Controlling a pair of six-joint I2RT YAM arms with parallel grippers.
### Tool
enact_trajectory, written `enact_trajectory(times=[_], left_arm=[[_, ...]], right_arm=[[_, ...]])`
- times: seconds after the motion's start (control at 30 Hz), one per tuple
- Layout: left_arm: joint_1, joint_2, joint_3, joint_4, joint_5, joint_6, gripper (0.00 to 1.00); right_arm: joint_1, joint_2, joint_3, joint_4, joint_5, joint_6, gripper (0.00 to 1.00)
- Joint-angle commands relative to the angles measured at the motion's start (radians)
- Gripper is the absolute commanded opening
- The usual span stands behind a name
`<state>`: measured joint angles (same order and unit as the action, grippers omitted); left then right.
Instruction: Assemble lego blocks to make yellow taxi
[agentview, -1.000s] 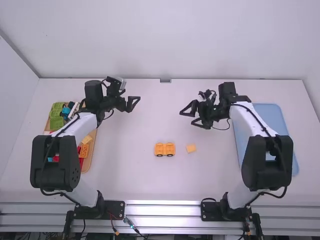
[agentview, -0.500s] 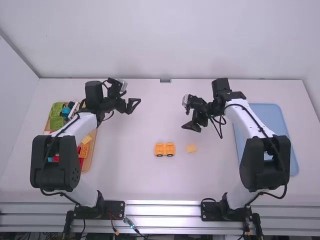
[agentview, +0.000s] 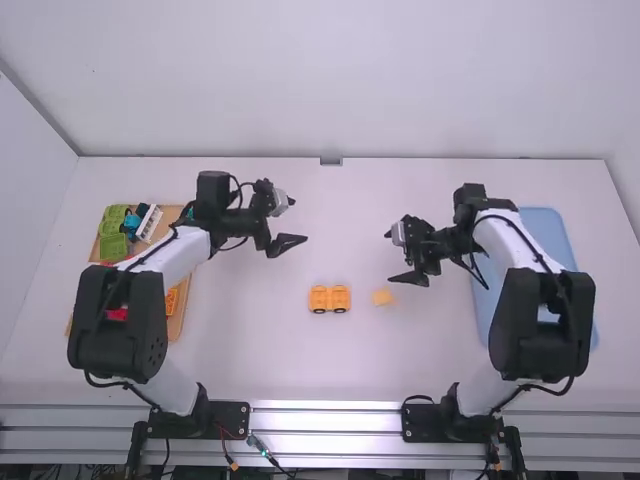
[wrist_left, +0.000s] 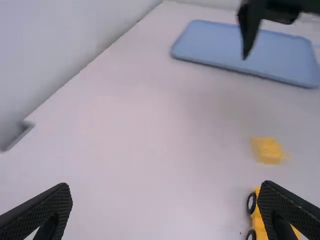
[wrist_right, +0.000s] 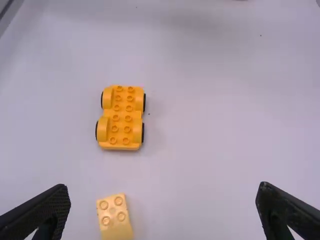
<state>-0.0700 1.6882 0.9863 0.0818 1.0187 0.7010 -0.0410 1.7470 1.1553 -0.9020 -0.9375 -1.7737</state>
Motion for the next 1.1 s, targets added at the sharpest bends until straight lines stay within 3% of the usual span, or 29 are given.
enact_trajectory(times=[0.0, 0.23, 0.37, 0.5, 0.67, 1.07], left_arm=[[-0.040, 0.016, -0.043, 0.014, 0.040, 0.110, 0.99], [-0.078, 0.016, -0.140, 0.123, 0.086, 0.126, 0.99], [-0.082, 0.016, -0.199, 0.208, 0.092, 0.126, 0.99], [-0.079, 0.016, -0.246, 0.348, 0.092, 0.012, 0.99], [-0.082, 0.016, -0.254, 0.372, 0.091, -0.005, 0.99], [-0.079, 0.016, -0.254, 0.376, 0.089, -0.006, 0.99]], right_arm=[[0.000, 0.006, -0.077, 0.035, -0.072, -0.059, 0.99], [0.052, 0.006, -0.283, 0.376, -0.043, 0.145, 0.99], [0.075, 0.006, -0.337, 0.435, 0.010, 0.155, 1.00], [0.060, 0.016, -0.354, 0.426, 0.046, 0.153, 0.98], [0.018, 0.096, -0.335, 0.406, 0.016, 0.098, 0.99], [-0.018, 0.344, -0.129, 0.169, -0.010, -0.169, 0.95]])
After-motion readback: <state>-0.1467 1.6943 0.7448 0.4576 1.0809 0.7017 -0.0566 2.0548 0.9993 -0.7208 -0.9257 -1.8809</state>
